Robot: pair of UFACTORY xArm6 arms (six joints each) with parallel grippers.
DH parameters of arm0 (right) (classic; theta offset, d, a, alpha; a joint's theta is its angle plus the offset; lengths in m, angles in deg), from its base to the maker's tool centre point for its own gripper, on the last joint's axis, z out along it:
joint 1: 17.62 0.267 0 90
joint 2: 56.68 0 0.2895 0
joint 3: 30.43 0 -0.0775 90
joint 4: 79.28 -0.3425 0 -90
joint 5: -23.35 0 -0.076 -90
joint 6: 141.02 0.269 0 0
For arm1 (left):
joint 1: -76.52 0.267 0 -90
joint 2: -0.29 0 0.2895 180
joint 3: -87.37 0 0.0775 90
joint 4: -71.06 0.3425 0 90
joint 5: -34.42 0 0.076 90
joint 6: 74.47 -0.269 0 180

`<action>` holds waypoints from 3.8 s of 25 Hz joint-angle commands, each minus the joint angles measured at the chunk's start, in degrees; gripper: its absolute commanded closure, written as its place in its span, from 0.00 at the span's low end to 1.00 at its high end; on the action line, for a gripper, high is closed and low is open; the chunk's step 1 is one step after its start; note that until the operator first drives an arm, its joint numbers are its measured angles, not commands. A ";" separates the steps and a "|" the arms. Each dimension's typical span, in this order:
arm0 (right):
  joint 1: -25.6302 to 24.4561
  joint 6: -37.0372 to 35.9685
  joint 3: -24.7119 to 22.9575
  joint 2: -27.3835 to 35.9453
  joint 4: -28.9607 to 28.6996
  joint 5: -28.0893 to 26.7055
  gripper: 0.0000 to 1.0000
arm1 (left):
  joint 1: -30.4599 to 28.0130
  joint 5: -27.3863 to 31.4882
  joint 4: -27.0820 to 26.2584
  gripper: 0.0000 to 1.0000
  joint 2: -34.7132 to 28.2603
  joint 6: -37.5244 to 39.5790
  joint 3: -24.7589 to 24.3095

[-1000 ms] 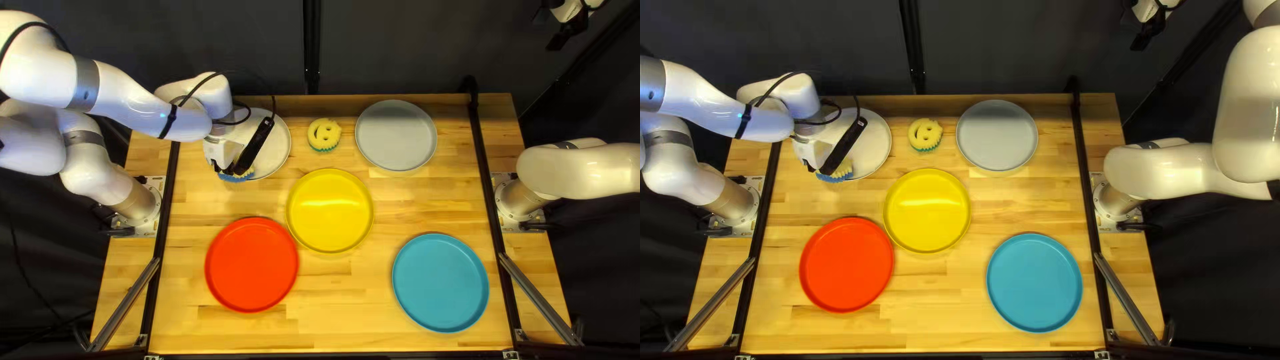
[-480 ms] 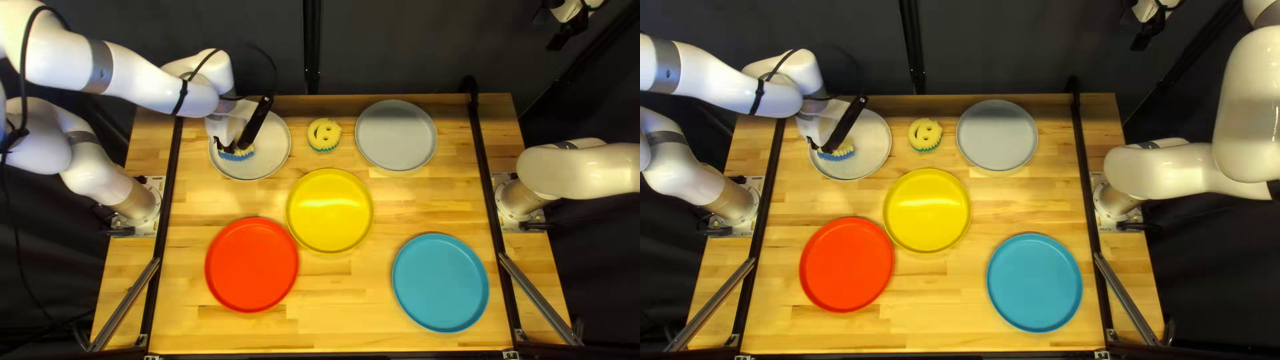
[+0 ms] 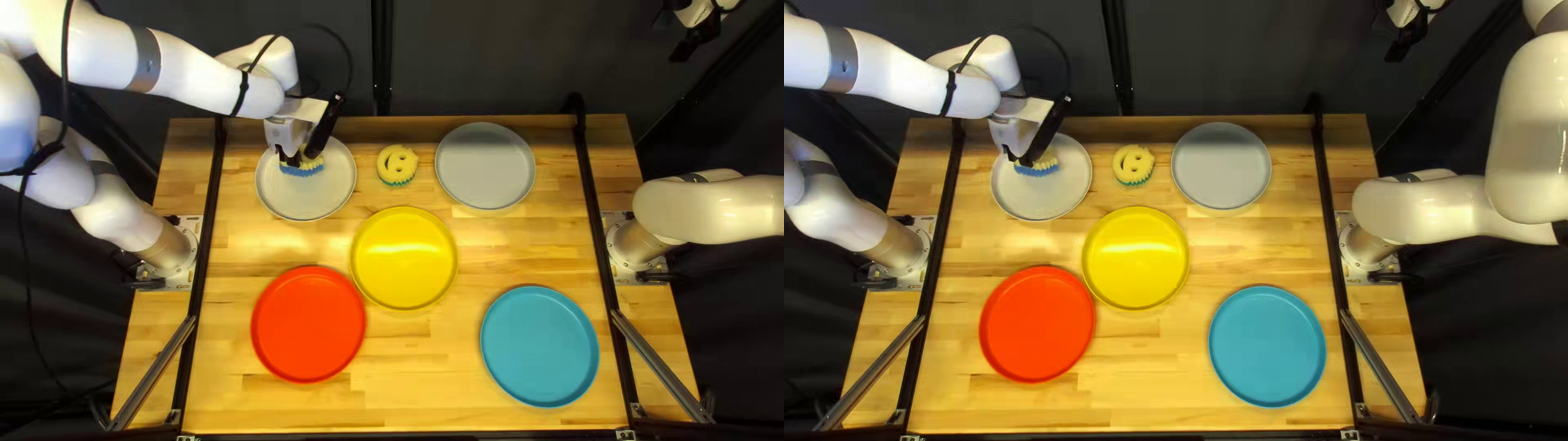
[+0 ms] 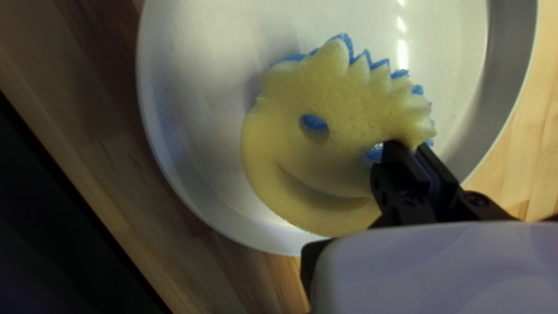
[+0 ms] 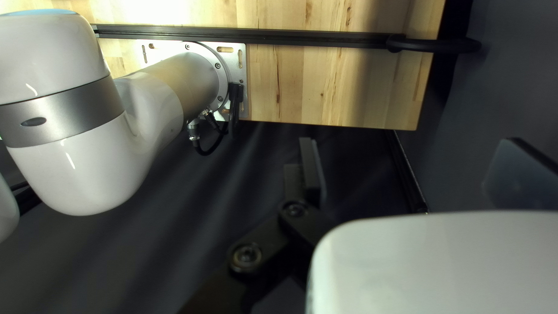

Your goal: Pick up sponge and scrub the plate

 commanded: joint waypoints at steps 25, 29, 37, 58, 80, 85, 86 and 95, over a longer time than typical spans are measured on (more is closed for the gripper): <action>0.00 0.00 0.00 0.00 0.00 0.00 0.00 | -37.76 -9.97 24.90 1.00 -6.52 27.48 3.71; 0.00 0.00 0.00 0.00 0.00 0.00 0.00 | -37.76 -9.97 24.90 1.00 -6.52 27.48 3.71; 0.00 0.00 0.00 0.00 0.00 0.00 0.00 | -37.58 -8.36 20.83 1.00 -3.18 23.59 7.35; 0.00 0.00 0.00 0.00 0.00 0.00 0.00 | -41.54 -0.54 14.97 1.00 11.46 -4.90 17.80; 0.00 0.00 0.00 0.00 0.00 0.00 0.00 | -44.95 -1.93 16.31 1.00 26.17 -4.03 26.66; 0.00 0.00 0.00 0.00 0.00 0.00 0.00 | -44.24 -0.88 17.26 1.00 27.49 -3.98 29.39; 0.00 0.00 0.00 0.00 0.00 0.00 0.00 | -44.11 -0.61 17.48 1.00 27.96 -3.99 30.28; 0.00 0.00 0.00 0.00 0.00 0.00 0.00 | -43.13 0.42 18.30 1.00 33.31 -5.31 37.72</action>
